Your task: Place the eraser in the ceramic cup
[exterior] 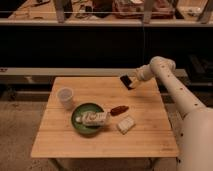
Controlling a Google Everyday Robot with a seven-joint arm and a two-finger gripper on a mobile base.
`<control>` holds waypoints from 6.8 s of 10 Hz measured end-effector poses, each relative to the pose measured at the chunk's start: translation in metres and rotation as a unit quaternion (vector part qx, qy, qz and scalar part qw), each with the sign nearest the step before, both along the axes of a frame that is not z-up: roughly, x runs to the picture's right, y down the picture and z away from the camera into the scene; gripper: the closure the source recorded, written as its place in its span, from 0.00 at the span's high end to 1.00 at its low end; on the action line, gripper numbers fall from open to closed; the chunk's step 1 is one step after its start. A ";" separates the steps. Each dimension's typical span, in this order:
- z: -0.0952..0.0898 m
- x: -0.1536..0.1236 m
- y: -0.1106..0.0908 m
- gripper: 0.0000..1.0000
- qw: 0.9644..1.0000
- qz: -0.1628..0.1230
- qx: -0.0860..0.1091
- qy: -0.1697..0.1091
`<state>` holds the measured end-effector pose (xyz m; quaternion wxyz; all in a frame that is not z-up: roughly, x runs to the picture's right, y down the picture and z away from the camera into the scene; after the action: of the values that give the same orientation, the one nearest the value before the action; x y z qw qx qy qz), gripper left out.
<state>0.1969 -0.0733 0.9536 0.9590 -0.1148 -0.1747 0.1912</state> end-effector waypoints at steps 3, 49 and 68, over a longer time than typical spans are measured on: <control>0.038 -0.010 -0.007 0.65 0.999 0.039 -0.008 0.018; -0.178 -0.296 0.051 0.12 0.881 -0.267 -0.026 -0.389; -0.124 -0.413 0.048 0.80 0.843 -0.330 -0.093 -0.414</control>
<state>-0.2162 -0.0255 0.8295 0.7885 -0.3231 -0.4890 -0.1865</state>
